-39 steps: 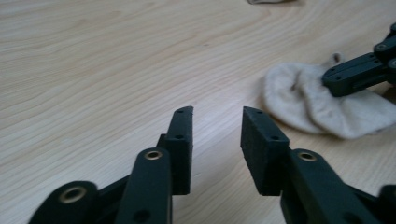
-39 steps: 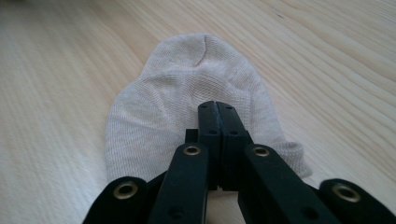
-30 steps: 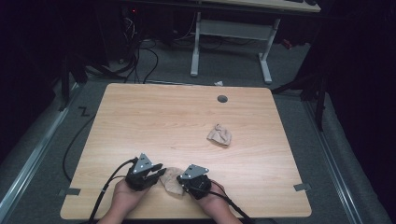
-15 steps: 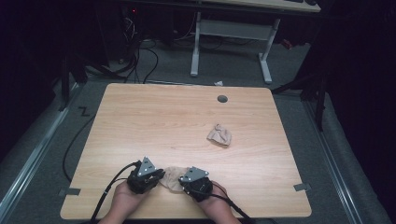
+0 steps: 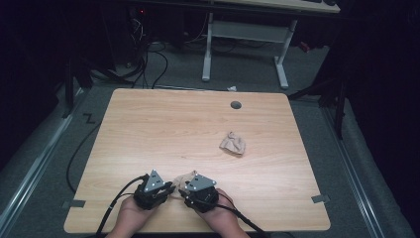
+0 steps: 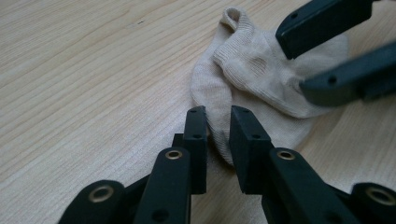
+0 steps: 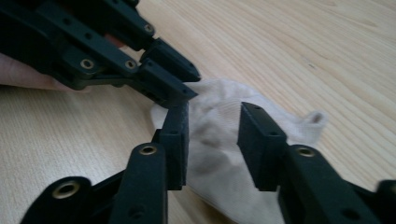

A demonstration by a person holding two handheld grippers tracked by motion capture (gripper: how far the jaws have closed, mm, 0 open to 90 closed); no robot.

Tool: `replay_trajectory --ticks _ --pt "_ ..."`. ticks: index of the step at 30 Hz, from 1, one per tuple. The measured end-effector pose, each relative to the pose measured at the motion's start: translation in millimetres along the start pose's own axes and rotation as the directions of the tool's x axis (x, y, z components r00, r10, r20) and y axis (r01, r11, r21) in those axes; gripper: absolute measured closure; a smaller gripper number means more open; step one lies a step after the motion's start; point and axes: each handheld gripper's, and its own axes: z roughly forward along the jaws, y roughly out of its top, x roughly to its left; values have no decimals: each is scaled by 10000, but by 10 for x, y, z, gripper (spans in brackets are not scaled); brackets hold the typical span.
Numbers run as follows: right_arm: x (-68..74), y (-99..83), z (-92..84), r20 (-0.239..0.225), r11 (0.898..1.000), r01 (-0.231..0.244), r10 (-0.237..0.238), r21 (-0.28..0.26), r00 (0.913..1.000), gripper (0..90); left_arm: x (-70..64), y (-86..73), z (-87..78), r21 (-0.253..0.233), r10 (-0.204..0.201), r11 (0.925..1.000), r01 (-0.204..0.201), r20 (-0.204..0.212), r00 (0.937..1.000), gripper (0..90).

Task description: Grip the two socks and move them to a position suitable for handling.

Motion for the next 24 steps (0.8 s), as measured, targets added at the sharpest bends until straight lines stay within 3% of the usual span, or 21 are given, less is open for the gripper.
replay_trajectory --ticks 2,5,8,9,11,18,24 --pt "19 -11 40 -131 9999 -86 87 123 9999 594 -5 -2 -1 -7 20 10000 -20 -27 10000 759" --pt "50 -40 100 47 9989 130 -132 450 9999 602 -8 -4 -2 -20 37 10000 -37 -52 10000 756" --pt "50 -51 111 280 9966 373 -394 728 9988 730 2 -5 1 -38 -14 10000 14 12 10000 760" --pt "37 -44 97 197 9972 200 -215 727 9996 813 5 -5 1 -41 -38 10000 38 38 10000 759" --pt "4 -27 68 181 9982 149 -160 584 9997 849 12 -5 1 -36 -88 10000 88 74 9999 757" --pt "-158 -35 -125 799 9996 -298 296 11 9964 855 22 -4 0 -19 -135 9999 135 104 9999 748" --pt "-362 -212 -319 1338 9937 -1074 1109 -332 9848 851 28 -3 -1 2 -146 9999 146 138 9998 744"
